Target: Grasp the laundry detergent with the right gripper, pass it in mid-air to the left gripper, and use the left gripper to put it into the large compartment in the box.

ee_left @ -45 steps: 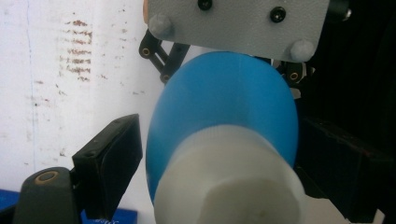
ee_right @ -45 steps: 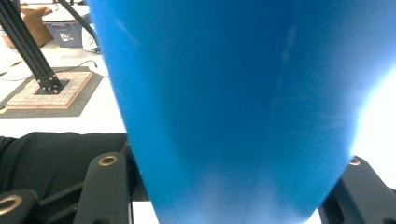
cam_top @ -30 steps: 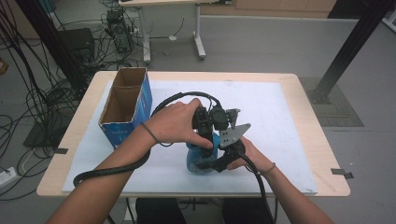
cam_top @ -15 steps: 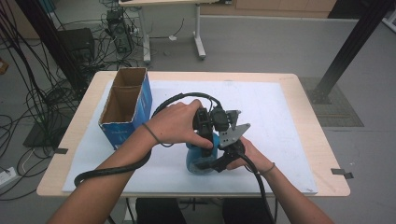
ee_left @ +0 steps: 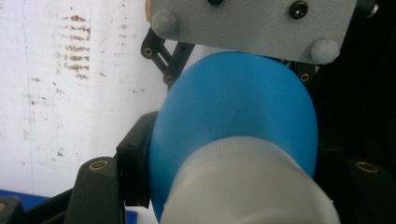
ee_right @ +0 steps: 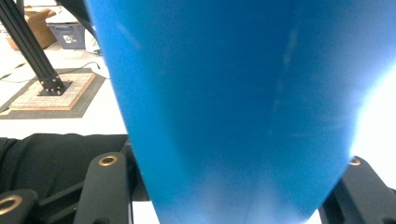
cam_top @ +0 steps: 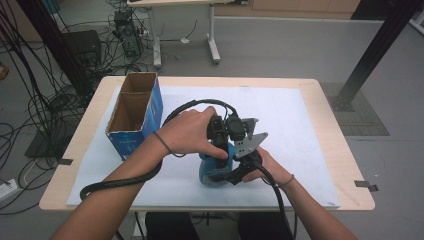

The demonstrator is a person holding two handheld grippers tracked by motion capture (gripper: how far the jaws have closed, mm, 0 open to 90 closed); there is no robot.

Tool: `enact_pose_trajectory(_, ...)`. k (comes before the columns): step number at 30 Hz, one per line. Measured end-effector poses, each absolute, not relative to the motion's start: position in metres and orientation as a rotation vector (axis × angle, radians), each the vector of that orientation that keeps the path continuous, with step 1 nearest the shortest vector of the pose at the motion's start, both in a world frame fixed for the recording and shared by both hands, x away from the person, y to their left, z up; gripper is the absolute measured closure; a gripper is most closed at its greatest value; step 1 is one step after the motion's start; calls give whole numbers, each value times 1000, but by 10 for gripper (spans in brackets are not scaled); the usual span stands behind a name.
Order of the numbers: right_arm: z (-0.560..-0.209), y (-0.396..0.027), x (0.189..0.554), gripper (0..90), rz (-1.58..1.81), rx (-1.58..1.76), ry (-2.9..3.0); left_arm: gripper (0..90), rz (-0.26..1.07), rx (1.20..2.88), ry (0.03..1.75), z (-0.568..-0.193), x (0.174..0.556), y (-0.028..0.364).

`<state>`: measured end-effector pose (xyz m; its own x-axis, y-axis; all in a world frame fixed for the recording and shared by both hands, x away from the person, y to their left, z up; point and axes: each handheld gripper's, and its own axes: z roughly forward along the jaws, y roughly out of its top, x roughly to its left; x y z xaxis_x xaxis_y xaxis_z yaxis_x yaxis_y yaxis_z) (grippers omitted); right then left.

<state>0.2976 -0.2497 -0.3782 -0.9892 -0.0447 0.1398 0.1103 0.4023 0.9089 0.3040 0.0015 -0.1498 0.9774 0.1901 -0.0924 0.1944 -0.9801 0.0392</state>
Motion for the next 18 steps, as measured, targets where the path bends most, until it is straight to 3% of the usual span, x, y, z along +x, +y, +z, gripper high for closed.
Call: enact_pose_trajectory(18,-378,-251,297,418,-1656,-68,-2503,363,-118,3064,309,-147,302,3)
